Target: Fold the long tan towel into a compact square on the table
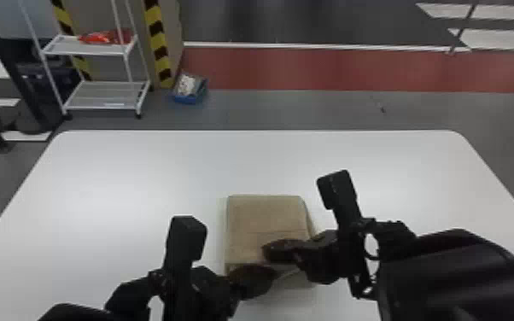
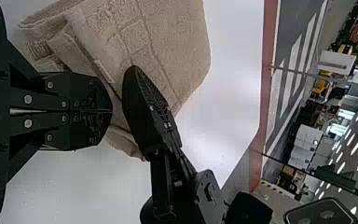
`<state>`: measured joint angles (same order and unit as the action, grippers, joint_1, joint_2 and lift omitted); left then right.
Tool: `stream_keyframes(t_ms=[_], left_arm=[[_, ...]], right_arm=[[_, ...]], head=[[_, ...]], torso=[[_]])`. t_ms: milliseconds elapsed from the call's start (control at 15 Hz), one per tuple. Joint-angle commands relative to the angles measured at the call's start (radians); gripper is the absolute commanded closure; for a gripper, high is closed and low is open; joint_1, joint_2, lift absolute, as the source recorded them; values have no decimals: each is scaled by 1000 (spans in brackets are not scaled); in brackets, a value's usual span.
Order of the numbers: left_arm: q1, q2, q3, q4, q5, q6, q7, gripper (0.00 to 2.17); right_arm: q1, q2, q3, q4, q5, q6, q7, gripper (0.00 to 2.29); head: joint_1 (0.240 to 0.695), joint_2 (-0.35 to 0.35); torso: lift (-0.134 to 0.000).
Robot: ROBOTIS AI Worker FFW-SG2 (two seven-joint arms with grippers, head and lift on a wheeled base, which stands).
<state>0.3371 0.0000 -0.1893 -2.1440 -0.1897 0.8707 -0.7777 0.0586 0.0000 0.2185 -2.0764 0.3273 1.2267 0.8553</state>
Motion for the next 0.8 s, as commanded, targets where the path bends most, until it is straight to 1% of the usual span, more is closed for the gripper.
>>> stream_keyframes(t_ms=[0,67,133,200,267,333,400,467,533,600,667,733], left_arm=[[0,-3,14,-11,7,3,8,2051],[0,-3,30,-28,19,6,12,1828],[0,-3,56,-48,35,12,12,1271],[0,-3,82,-68,45,28,12,421],[0,-3,108,-88,45,37,12,-2],[0,-3,134,-106,45,52,12,-2],[6,-3,180,-119,56,55,14,-2],[16,-3,229,-139,81,52,35,16],[28,-3,280,-152,127,49,69,19],[46,-3,346,-160,200,46,121,19],[72,-3,401,-162,269,6,178,29],[115,-3,427,-162,309,-144,235,29]], right_arm=[[6,1,-28,-56,-10,3,2,1885],[17,1,-48,-90,-17,3,2,1865],[32,1,-76,-145,-45,0,-7,1612],[46,1,-113,-194,-80,3,-13,1096],[55,1,-148,-249,-85,6,-16,367],[69,1,-179,-292,-86,6,-19,43],[92,1,-226,-341,-106,6,-22,12],[124,1,-284,-380,-146,0,-28,12],[164,1,-340,-401,-195,-37,-33,19],[218,1,-412,-406,-275,-117,-35,29],[280,1,-461,-393,-352,-221,-55,46],[349,1,-485,-356,-409,-402,-78,49]], head=[[695,-34],[695,-36],[695,-37],[695,-37],[695,-36],[695,-34],[695,-34],[695,-34],[695,-31],[695,-26],[695,-18],[695,-7]], torso=[[-125],[-125],[-125],[-125],[-125],[-125],[-125],[-125],[-125],[-125],[-125],[-125]])
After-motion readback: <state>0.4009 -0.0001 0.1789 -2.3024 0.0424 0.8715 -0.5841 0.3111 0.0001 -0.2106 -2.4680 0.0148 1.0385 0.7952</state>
